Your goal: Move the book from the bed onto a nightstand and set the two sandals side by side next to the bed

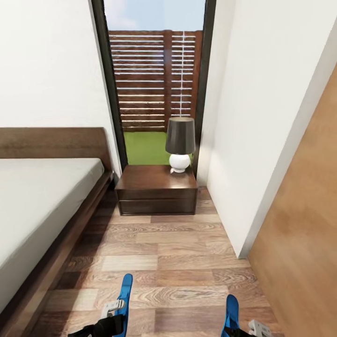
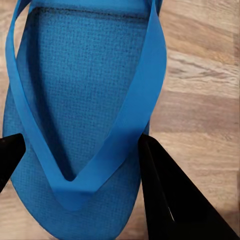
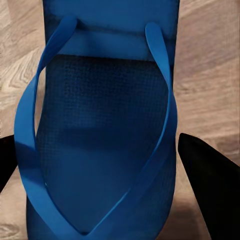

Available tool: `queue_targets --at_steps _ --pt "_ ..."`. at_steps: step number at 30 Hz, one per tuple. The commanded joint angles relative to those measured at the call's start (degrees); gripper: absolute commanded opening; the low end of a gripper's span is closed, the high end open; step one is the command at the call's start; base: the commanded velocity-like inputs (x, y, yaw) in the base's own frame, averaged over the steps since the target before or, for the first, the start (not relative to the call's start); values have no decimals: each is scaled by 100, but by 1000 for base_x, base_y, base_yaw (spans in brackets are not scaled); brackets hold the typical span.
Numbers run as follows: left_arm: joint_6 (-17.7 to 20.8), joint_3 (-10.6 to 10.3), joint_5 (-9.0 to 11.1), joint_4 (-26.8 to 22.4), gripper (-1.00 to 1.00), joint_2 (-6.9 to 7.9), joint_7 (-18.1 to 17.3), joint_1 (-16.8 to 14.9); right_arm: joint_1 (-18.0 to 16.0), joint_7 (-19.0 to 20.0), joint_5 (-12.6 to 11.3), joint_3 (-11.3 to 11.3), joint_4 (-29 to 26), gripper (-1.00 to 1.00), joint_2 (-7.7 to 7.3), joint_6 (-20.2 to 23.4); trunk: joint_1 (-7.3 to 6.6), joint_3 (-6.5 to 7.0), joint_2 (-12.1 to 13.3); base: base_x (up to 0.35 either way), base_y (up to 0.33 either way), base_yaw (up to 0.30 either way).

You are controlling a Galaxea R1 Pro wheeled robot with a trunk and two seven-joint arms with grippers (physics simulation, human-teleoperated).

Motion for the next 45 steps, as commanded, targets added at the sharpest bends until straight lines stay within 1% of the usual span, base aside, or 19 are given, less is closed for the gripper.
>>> queue_targets --at_steps 1,17,34,45 --pt "-20 -43 35 4 -100 3 -26 -4 -2 26 -18 -45 -4 -100 1 42 2 -5 -2 313 0 0" --pt "-20 -43 34 5 -100 2 -26 -4 -2 48 -18 -45 -4 -100 0 43 2 -5 -2 313 -64 0" --pt "-20 -43 40 4 -100 4 -26 -4 -2 44 -18 -45 -4 -100 -1 43 2 -5 -2 299 -130 2" --pt "-20 -43 40 9 -100 9 -26 -4 -2 39 -18 -45 -4 -100 0 43 2 -5 -2 270 -34 249"
